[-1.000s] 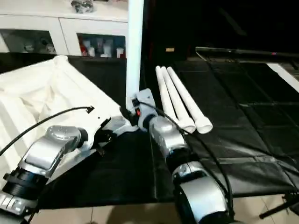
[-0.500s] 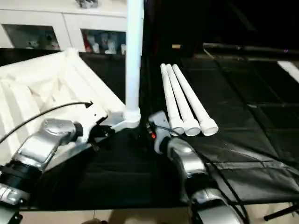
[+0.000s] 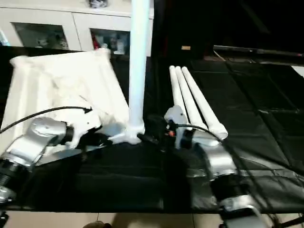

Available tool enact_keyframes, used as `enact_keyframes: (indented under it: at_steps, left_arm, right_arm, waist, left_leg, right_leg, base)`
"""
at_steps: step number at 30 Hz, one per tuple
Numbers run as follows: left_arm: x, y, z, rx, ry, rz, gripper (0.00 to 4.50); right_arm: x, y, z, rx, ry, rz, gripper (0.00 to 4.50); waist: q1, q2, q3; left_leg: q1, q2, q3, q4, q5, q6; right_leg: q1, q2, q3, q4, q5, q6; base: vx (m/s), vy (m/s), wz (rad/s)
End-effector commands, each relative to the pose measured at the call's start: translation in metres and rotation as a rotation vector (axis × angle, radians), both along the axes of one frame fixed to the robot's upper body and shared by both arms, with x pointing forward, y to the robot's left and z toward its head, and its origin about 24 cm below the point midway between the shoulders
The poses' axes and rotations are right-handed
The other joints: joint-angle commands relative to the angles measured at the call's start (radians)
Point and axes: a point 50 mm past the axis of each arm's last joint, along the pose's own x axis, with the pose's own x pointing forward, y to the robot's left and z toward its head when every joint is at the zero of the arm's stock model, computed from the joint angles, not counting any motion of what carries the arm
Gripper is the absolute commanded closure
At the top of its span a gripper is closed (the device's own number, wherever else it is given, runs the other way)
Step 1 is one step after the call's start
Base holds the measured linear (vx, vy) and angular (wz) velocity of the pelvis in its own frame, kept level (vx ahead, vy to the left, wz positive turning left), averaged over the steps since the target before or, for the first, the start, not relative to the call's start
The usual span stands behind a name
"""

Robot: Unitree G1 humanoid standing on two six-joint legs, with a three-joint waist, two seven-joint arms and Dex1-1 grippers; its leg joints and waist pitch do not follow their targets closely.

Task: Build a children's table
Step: Rotate leg to tighten

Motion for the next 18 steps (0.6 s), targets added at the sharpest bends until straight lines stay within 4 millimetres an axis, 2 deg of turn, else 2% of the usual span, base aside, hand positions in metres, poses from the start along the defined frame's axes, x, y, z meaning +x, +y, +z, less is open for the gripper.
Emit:
enact_keyframes:
  at_steps: [1, 5, 10, 13, 16, 17, 18]
  left_arm:
    - [-0.0035, -0.0124, 0.004, 0.018, 0.004, -0.149, 4.5]
    - [-0.0049, -0.0132, 0.0045, 0.036, 0.012, -0.201, 4.5]
    - [-0.0081, -0.015, 0.0036, 0.051, 0.029, -0.263, 4.5]
    - [-0.0102, -0.0173, 0.0023, 0.055, 0.036, -0.3, 4.5]
    - [-0.0098, -0.0179, 0.0019, 0.058, 0.035, -0.304, 4.5]
    - [-0.0091, -0.0179, 0.0019, 0.06, 0.033, -0.304, 4.5]
    - [-0.0086, -0.0179, 0.002, 0.062, 0.033, -0.304, 4.5]
  right_arm:
    - [-0.0025, -0.0002, 0.0045, -0.045, -0.001, 0.093, 0.1]
    - [-0.0017, -0.0008, 0.0074, -0.057, 0.002, 0.154, 0.1]
    - [0.0014, 0.0021, 0.0093, -0.062, 0.017, 0.208, 0.1]
    - [0.003, 0.0058, 0.0088, -0.052, 0.053, 0.247, 0.44]
    - [0.0025, 0.0072, 0.007, -0.06, 0.073, 0.274, 0.56]
    - [0.002, 0.008, 0.0056, -0.067, 0.086, 0.293, 0.8]
    - [0.0018, 0.0084, 0.0049, -0.07, 0.093, 0.304, 0.8]
  waist:
    - [-0.002, 0.008, -0.065]
    - [0.006, 0.006, -0.065]
    - [0.008, 0.006, -0.064]
    - [0.012, 0.005, -0.066]
    - [0.017, 0.005, -0.068]
    - [0.017, 0.001, -0.069]
    - [0.016, 0.001, -0.068]
  left_leg:
    - [0.034, 0.065, -0.026, -0.072, -0.239, 0.004]
    - [0.033, 0.066, -0.024, -0.069, -0.226, 0.012]
    - [0.035, 0.067, -0.024, -0.069, -0.242, 0.001]
    - [0.035, 0.067, -0.023, -0.067, -0.231, -0.001]
    - [0.035, 0.067, -0.022, -0.065, -0.203, 0.008]
    - [0.034, 0.067, -0.021, -0.063, -0.198, 0.012]
    - [0.033, 0.066, -0.021, -0.063, -0.198, 0.013]
  right_leg:
    - [0.041, -0.086, 0.048, -0.068, -0.17, -0.197]
    - [0.041, -0.088, 0.047, -0.064, -0.151, -0.214]
    - [0.039, -0.09, 0.047, -0.066, -0.195, -0.214]
    - [0.041, -0.089, 0.047, -0.063, -0.178, -0.218]
    - [0.042, -0.087, 0.045, -0.057, -0.127, -0.228]
    - [0.043, -0.087, 0.044, -0.056, -0.118, -0.231]
    - [0.043, -0.088, 0.044, -0.055, -0.123, -0.232]
  base:
    - [0.0, 0.0, 0.0]
    - [0.0, 0.0, 0.0]
    - [0.0, 0.0, 0.0]
    - [0.0, 0.0, 0.0]
    - [0.0, 0.0, 0.0]
    - [0.0, 0.0, 0.0]
    - [0.0, 0.0, 0.0]
